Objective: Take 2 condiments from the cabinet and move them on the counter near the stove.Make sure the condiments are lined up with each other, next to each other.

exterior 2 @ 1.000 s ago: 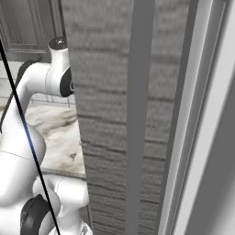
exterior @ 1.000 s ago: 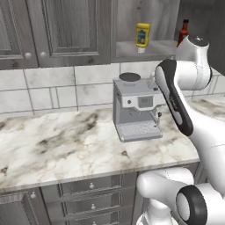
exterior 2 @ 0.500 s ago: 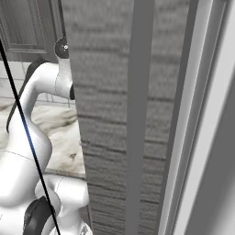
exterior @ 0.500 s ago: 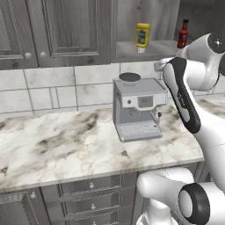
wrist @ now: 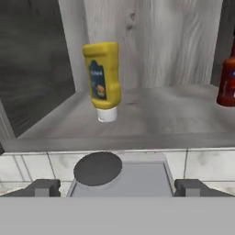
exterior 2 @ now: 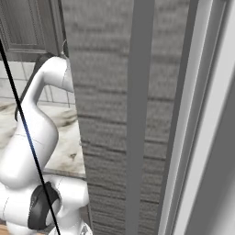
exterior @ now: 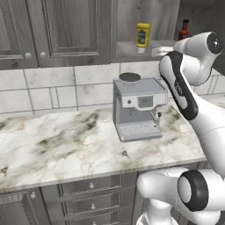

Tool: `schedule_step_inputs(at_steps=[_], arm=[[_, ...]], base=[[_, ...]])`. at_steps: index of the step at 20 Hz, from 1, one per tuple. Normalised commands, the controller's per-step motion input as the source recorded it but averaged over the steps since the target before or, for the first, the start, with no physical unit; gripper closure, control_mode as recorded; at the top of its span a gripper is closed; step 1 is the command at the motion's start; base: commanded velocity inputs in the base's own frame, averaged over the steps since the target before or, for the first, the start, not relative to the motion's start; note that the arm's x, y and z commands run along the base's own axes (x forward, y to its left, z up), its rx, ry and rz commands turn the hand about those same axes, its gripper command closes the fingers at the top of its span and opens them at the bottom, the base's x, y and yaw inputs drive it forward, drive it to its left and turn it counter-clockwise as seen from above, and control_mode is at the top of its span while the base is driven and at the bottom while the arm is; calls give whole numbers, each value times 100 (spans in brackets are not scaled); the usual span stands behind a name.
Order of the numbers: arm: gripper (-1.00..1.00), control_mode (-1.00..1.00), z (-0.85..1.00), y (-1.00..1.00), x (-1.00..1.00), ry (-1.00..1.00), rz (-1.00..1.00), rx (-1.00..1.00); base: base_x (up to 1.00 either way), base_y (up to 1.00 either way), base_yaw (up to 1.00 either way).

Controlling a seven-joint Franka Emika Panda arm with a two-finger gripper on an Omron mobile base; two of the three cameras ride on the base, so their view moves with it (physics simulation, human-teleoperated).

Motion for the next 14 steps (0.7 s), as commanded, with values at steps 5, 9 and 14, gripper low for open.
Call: schedule_step_inputs(at_steps=[5,9,14], arm=[[-100,-100,20,0,32,0,2,-4],[-100,-100,0,1,52,0,13,-7],[-100,-100,9,1,37,0,19,-1]], base=[[0,0,0],[0,0,0],[0,0,0]])
